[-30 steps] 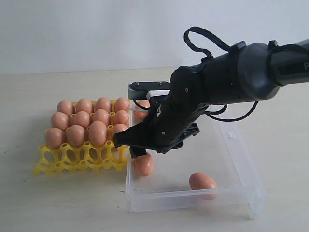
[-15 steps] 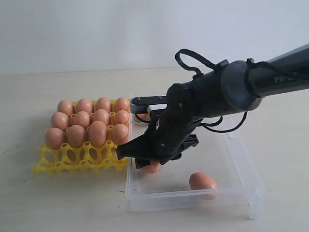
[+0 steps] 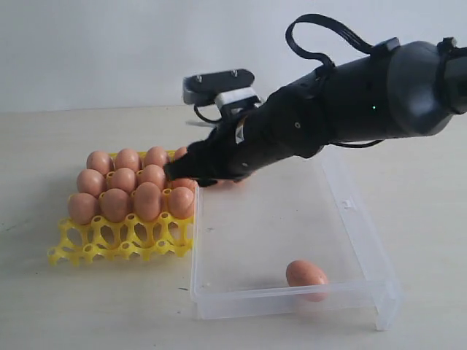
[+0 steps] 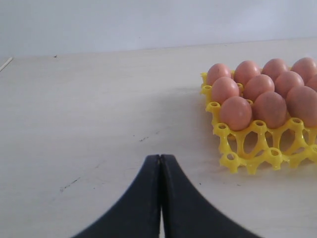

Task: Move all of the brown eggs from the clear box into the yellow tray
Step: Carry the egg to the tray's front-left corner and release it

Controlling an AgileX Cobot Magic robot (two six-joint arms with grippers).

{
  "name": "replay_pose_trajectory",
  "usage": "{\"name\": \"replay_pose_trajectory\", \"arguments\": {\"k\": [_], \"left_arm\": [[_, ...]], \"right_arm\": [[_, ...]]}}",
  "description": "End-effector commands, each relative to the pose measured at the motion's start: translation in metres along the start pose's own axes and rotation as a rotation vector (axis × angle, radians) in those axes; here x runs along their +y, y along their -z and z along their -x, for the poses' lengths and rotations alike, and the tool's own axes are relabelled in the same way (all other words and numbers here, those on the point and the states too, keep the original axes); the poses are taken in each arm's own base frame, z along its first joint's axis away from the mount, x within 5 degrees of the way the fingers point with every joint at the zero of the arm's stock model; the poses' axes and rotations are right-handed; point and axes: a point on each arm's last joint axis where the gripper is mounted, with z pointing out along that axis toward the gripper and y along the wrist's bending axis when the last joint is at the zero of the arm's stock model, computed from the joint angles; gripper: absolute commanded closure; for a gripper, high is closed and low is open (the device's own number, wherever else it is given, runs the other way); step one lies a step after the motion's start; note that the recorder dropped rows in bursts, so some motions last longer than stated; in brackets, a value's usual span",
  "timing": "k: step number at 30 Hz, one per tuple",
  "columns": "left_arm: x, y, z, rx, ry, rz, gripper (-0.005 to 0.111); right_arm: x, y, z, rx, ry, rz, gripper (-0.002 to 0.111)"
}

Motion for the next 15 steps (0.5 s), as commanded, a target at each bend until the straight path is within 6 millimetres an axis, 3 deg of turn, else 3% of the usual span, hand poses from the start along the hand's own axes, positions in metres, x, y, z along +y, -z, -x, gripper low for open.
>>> {"name": "replay_pose_trajectory", "arguments": {"k": [1,8,15], "left_arm": [[0.0,0.001,0.002,-0.015,0.002,-0.006,0.107],[0.0,0.001,0.002,-0.015,0.002,-0.006,0.107],[0.0,0.001,0.002,-0.015,0.002,-0.006,0.107]], "right_arm": [[0.028,-0.004,0.014,-0.249,0.124,0.1,0.108],[0.078,-0.033,-0.001,-0.517,0.377,0.346,0.108],[0.088,-0.07,-0.023,-0.459,0.385,0.433,0.108]]}}
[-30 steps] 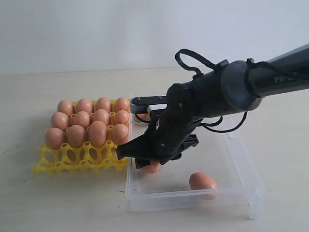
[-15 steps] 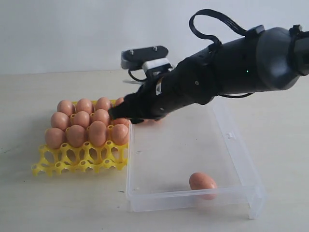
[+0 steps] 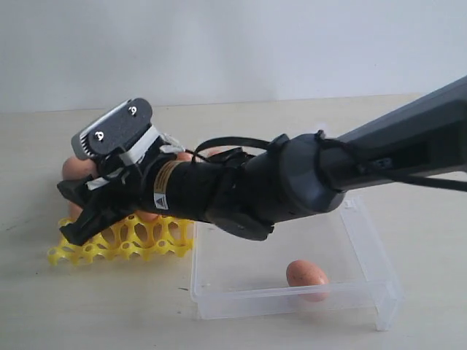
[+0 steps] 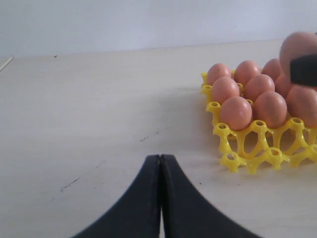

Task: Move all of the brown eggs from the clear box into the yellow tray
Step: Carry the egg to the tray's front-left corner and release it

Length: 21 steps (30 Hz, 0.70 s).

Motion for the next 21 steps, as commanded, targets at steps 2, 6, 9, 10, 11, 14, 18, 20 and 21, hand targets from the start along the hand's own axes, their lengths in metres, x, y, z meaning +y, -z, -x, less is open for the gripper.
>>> {"name": "replay_pose_trajectory", "arguments": {"k": [2,6,9,10,11,14,18,20,21], "left_arm": [[0.0,0.001,0.002,-0.015,0.002,-0.006,0.107],[0.0,0.001,0.002,-0.015,0.002,-0.006,0.107],[0.0,0.001,0.002,-0.015,0.002,-0.006,0.107],[0.0,0.001,0.002,-0.015,0.002,-0.006,0.107],[0.0,0.001,0.002,-0.015,0.002,-0.006,0.107],[0.0,0.001,0.002,-0.015,0.002,-0.006,0.107],[0.0,0.001,0.002,-0.015,0.002,-0.006,0.107],[0.0,0.001,0.002,-0.015,0.002,-0.006,0.107],[0.0,0.001,0.002,-0.015,0.002,-0.006,0.107]], "right_arm": [[0.0,-0.019,-0.015,-0.001,-0.004,0.051,0.108],[-0.001,-0.03,-0.021,0.006,-0.074,0.067,0.108],[-0.002,-0.038,-0.023,0.005,-0.09,0.075,0.108],[-0.002,-0.04,-0.024,0.005,-0.108,0.074,0.108],[-0.002,-0.042,-0.024,0.007,-0.123,0.075,0.108],[-0.003,-0.047,-0.025,0.007,-0.159,0.086,0.108],[-0.002,-0.051,-0.026,0.011,-0.174,0.103,0.108],[-0.001,-0.052,-0.028,0.019,-0.175,0.113,0.107],[-0.001,-0.053,-0.029,0.026,-0.179,0.115,0.106]]}}
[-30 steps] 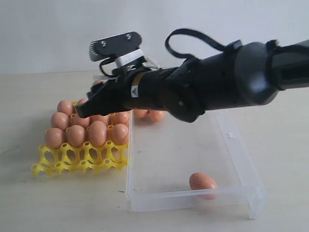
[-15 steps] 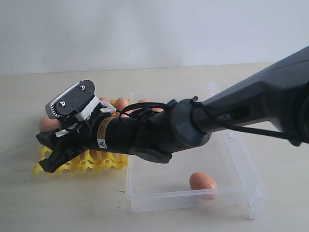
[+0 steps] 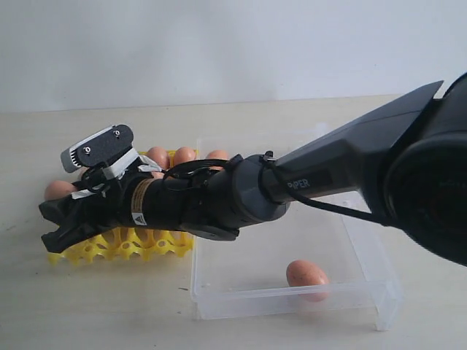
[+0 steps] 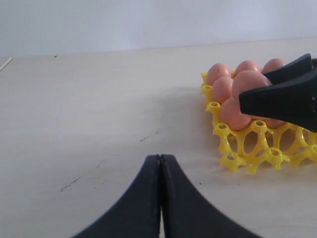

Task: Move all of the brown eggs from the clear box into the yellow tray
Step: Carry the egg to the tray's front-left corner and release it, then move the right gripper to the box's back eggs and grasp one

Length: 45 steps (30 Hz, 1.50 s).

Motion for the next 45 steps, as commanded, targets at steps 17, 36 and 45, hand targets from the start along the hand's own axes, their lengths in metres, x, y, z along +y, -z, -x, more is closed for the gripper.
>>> {"name": "replay_pose_trajectory", "arguments": {"k": [17,36,45], "left_arm": [[0.0,0.001,0.002,-0.015,0.002,-0.006,0.107],[0.0,0.001,0.002,-0.015,0.002,-0.006,0.107],[0.0,0.001,0.002,-0.015,0.002,-0.006,0.107]], "right_arm": [[-0.004,-0.007,-0.017,0.048,-0.01,0.011,0.062],[-0.002,0.03,0.055,0.113,-0.022,-0.193,0.047],[-0.029,0.128,0.112,0.44,-0.01,-0.711,0.054]]}}
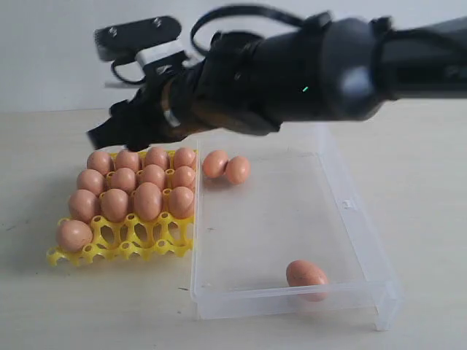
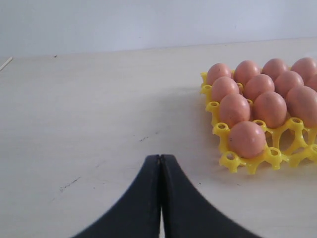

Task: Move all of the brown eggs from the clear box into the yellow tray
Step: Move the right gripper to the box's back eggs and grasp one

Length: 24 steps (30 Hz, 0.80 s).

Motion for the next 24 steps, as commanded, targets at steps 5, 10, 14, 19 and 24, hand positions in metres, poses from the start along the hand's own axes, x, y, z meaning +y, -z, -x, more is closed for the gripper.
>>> {"name": "replay_pose_trajectory", "arguments": {"k": [5,10,14,19,24], "left_arm": [[0.0,0.001,0.002,-0.015,0.002,-0.006,0.107],[0.0,0.001,0.002,-0.015,0.002,-0.006,0.107],[0.0,0.001,0.002,-0.015,0.002,-0.006,0.107],[0.0,0.001,0.002,-0.015,0.002,-0.006,0.107],[0.0,0.001,0.002,-0.015,0.002,-0.006,0.107]], "right_arm": [[-0.074,0.004,-0.03,0.401,-0.06,-0.29,0.054],[-0.101,-0.026,-0.047,0.388,-0.375,-0.273,0.053],[-0.12,-0.044,-0.049,0.278,-0.61,-0.267,0.049],[-0.141,-0.072,-0.062,0.185,-0.745,-0.236,0.049],[-0.145,-0.1,-0.059,0.216,-0.756,-0.261,0.049]]}}
